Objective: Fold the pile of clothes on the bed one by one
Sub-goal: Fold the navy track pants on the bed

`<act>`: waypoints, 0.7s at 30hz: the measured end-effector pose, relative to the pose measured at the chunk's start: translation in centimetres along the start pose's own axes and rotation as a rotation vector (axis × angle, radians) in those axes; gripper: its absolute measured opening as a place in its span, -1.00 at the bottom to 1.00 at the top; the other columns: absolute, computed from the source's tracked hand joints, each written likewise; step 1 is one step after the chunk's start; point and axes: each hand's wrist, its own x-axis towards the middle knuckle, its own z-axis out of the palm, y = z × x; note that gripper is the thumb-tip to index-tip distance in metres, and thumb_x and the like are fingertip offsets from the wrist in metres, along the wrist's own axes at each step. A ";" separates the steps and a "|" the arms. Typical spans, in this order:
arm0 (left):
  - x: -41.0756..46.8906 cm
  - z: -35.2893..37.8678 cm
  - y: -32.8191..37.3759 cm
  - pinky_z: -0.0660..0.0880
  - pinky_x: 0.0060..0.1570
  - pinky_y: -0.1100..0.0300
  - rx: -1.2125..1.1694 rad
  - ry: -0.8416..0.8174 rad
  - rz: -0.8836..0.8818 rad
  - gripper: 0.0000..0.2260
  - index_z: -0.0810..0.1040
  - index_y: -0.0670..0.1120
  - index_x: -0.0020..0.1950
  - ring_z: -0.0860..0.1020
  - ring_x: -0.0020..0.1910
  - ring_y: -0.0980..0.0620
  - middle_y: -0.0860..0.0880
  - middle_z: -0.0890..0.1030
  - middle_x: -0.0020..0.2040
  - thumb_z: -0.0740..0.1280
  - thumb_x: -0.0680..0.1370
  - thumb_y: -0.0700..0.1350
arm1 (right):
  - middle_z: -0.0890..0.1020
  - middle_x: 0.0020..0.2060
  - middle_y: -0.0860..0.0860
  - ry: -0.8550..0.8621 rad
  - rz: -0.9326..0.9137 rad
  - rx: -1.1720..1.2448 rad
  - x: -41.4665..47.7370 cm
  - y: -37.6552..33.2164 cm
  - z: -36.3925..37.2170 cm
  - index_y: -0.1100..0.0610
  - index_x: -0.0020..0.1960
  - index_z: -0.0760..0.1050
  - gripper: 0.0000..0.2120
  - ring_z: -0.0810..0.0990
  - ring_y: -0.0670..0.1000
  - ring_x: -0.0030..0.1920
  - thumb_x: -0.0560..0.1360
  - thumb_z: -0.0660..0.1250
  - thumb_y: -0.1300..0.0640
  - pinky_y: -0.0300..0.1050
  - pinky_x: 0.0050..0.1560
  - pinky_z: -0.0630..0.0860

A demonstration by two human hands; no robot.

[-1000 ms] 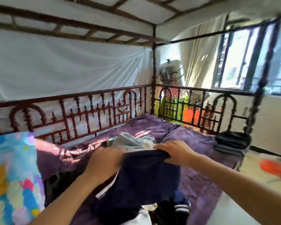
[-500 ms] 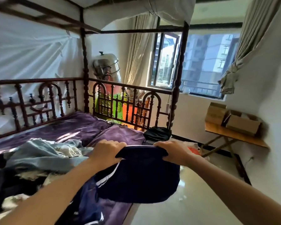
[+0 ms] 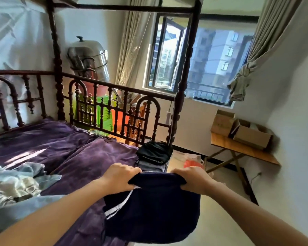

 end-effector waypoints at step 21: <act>31.1 12.4 -8.4 0.36 0.07 0.18 0.048 -0.193 0.001 -0.61 0.39 0.08 0.31 0.52 0.13 0.07 0.08 0.57 0.14 0.26 0.51 0.14 | 0.61 0.05 -0.02 -0.022 0.029 0.193 21.9 25.9 5.5 -0.04 0.25 0.42 -0.65 0.56 0.03 0.01 0.49 0.23 0.16 -0.06 0.02 0.54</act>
